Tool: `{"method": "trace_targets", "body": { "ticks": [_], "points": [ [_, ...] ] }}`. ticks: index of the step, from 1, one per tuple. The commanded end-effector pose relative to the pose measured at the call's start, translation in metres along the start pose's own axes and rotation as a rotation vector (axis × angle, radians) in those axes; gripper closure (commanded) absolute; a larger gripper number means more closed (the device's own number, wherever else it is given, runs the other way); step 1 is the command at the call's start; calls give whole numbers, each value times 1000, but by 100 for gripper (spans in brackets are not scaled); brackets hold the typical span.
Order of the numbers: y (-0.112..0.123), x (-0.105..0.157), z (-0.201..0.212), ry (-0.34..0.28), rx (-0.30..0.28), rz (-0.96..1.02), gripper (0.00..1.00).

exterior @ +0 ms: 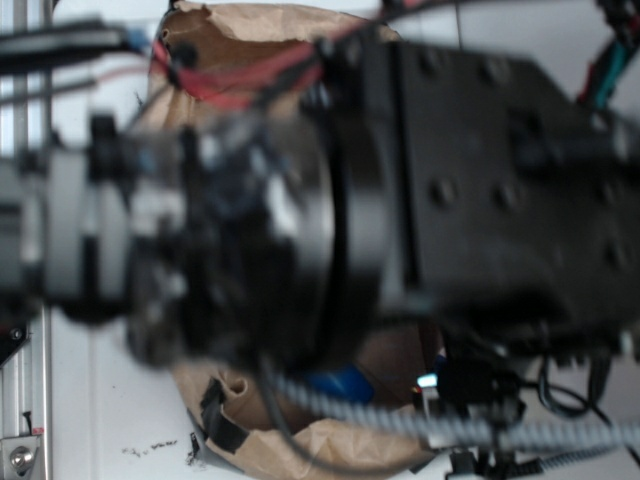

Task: Grab the blue bottle.

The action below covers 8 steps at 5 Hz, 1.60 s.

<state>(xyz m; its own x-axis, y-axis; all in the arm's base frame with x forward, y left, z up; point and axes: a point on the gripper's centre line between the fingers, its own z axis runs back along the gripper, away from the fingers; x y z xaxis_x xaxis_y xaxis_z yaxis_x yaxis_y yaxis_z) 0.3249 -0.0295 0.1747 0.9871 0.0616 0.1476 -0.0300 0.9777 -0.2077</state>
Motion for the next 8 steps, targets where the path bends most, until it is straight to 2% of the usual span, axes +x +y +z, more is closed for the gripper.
{"method": "trace_targets", "body": {
  "ticks": [1, 2, 3, 4, 6, 7, 8],
  "points": [
    [3, -15, 35, -89, -39, -122, 0],
    [12, -11, 11, -66, 30, -159, 0],
    [17, -19, -17, -20, 46, -244, 0],
    [19, -25, -29, 9, 18, -295, 0],
    [16, -40, -60, 15, 115, -385, 0],
    [4, -55, -75, 20, 107, -448, 0],
    [-14, -69, -86, 49, 28, -508, 0]
  ]
}}
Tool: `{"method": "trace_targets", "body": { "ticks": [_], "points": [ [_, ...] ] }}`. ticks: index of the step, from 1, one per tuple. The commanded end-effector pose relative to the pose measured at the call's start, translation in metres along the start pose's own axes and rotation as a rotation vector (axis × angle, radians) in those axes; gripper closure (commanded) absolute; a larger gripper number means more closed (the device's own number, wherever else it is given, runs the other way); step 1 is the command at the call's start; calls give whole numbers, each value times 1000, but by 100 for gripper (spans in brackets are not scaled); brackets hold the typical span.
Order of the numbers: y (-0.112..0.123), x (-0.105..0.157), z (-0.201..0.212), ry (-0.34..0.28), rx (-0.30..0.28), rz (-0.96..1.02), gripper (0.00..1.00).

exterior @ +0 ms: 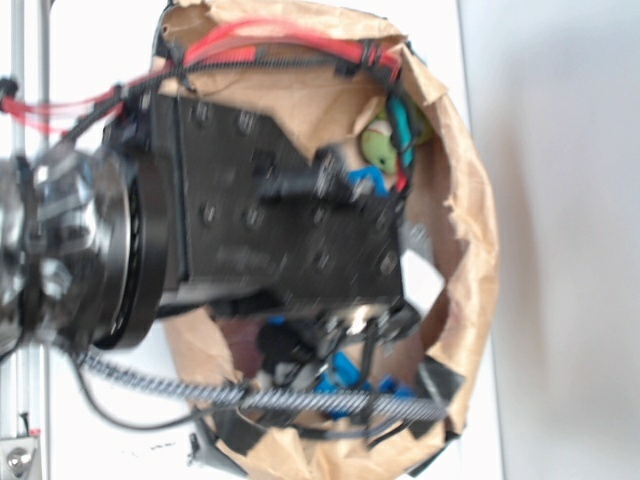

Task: Grab the blue bottle.

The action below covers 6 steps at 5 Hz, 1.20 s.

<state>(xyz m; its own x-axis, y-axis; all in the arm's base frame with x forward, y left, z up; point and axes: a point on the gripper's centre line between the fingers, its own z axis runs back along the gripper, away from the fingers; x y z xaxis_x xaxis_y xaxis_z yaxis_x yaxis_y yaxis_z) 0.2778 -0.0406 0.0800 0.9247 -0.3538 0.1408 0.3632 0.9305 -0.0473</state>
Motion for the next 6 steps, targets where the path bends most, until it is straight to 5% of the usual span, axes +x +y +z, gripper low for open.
{"method": "trace_targets", "body": {
  "ticks": [1, 3, 4, 6],
  "points": [
    [-38, 10, -19, -24, -35, -159, 0],
    [-45, 23, -40, 7, -13, -190, 0],
    [-47, -6, -32, -6, 3, -175, 100],
    [-23, 12, -29, -25, 41, -119, 100]
  ]
}}
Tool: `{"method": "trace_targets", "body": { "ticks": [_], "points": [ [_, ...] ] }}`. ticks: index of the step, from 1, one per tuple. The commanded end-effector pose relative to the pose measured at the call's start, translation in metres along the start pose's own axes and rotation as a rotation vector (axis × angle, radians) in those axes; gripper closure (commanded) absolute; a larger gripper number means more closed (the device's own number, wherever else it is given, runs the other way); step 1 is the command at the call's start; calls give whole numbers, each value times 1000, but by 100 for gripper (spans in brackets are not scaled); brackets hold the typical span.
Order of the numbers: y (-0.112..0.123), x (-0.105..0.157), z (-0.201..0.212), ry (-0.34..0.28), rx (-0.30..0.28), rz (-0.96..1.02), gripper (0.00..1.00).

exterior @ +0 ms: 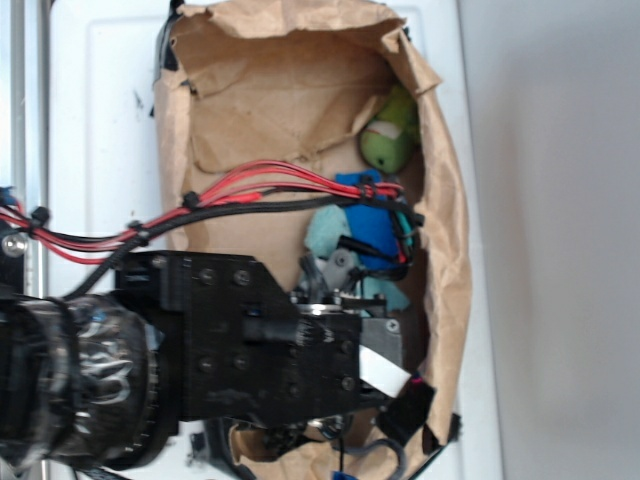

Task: Grab the blue bottle.

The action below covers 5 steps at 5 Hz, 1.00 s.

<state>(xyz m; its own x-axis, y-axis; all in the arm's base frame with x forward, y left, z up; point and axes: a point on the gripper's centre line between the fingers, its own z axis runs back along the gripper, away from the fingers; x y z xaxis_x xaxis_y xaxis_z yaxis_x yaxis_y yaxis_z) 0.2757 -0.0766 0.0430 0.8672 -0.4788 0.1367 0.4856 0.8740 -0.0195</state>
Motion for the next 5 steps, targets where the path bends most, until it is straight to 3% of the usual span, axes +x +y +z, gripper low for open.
{"method": "trace_targets", "body": {
  "ticks": [1, 2, 5],
  "points": [
    [25, 3, 49, -53, -8, 160, 100],
    [42, 1, 94, -104, -46, 291, 100],
    [74, 3, 170, -169, 23, 489, 100]
  ]
}}
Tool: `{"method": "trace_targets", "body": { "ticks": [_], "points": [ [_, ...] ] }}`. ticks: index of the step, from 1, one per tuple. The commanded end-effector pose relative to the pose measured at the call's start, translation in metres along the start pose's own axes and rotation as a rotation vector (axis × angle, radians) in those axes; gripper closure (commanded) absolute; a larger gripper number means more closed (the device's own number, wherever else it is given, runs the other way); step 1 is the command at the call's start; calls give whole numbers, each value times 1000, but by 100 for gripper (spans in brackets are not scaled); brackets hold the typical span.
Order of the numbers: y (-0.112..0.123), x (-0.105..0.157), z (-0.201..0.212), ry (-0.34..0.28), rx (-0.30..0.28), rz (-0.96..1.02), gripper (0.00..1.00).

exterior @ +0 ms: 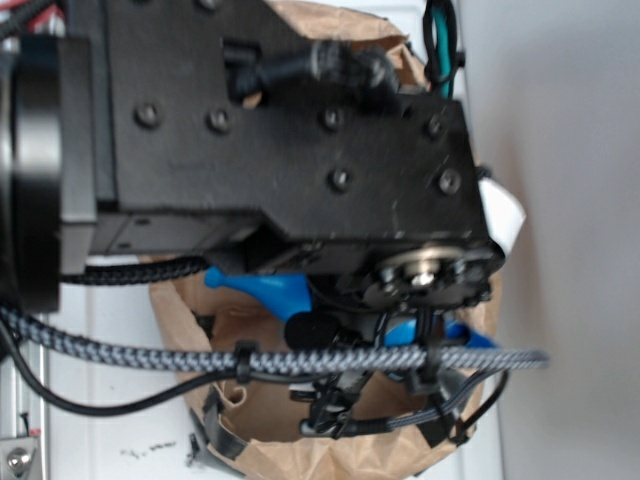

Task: Grab the blue bottle.

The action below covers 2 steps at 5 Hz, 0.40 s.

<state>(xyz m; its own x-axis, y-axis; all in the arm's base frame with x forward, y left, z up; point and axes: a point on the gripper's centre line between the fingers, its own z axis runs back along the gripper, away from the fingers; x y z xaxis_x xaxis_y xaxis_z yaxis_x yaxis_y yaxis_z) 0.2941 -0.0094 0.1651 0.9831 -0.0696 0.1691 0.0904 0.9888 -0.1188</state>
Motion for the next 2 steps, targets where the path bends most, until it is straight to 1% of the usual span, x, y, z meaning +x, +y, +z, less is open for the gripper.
{"method": "trace_targets", "body": {
  "ticks": [1, 2],
  "points": [
    [9, 17, 53, -130, 78, 120, 100],
    [10, 25, 52, -163, 152, 145, 100]
  ]
}}
